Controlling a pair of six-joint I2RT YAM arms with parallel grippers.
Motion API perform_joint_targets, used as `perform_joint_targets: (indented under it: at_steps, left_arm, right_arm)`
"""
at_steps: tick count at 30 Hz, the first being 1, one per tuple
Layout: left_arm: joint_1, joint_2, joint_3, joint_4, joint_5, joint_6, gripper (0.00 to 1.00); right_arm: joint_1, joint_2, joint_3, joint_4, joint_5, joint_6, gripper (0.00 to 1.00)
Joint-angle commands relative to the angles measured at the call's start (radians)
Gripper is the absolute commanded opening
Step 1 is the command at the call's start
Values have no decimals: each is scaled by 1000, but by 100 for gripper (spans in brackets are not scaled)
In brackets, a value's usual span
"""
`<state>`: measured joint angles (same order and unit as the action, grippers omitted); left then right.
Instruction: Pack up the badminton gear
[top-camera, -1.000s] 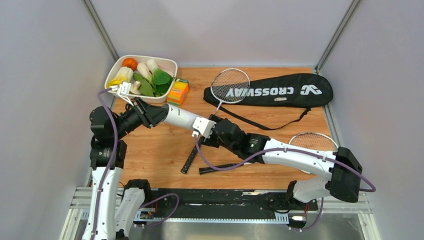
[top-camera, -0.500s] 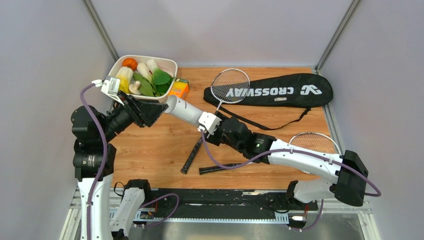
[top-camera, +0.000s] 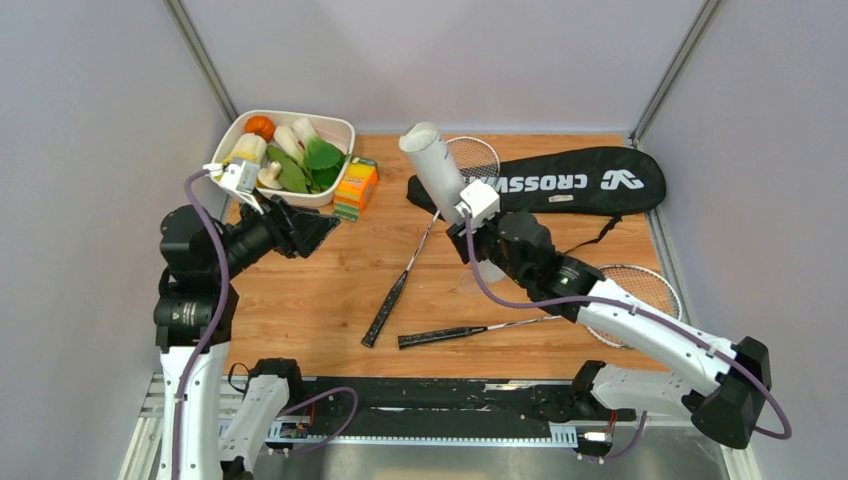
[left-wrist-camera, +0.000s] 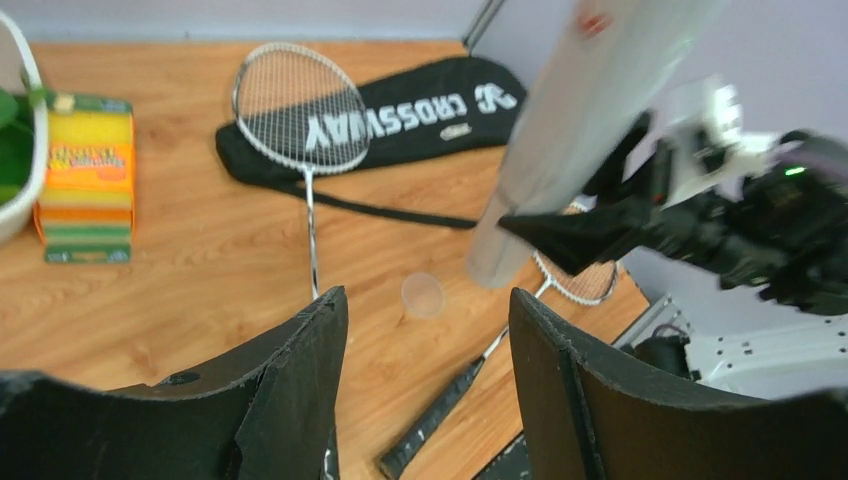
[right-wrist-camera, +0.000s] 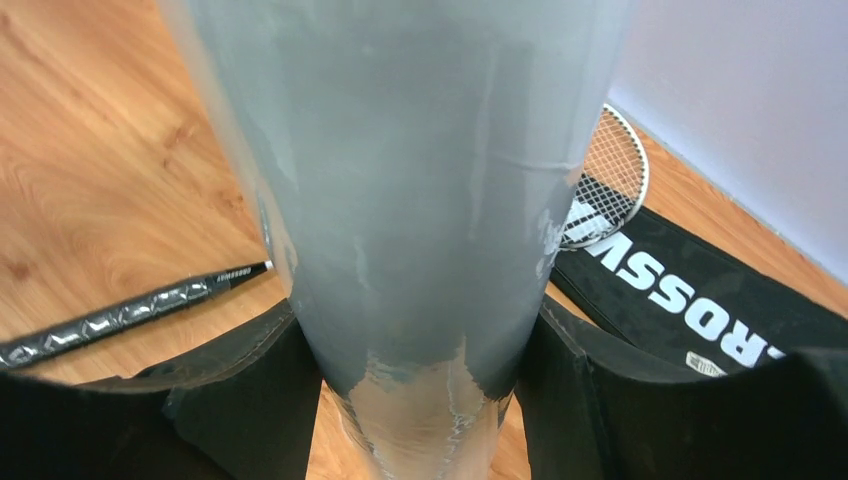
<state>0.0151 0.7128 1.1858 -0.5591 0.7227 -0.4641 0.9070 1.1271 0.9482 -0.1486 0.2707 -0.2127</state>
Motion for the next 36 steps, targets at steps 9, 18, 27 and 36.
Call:
perform_joint_targets:
  at_steps: [9, 18, 27, 36]
  left_arm:
    - [-538, 258, -195, 48, -572, 32, 66]
    - [-815, 737, -72, 198, -765, -95, 59]
    - [-919, 1153, 247, 102, -832, -138, 46]
    - [-941, 1277, 311, 80, -861, -154, 41]
  right_arm:
    - [-21, -302, 36, -20, 144, 188, 54]
    - [-20, -499, 23, -20, 208, 196, 53]
    - [-21, -604, -2, -22, 249, 179, 52]
    - [-21, -640, -12, -23, 258, 155, 52]
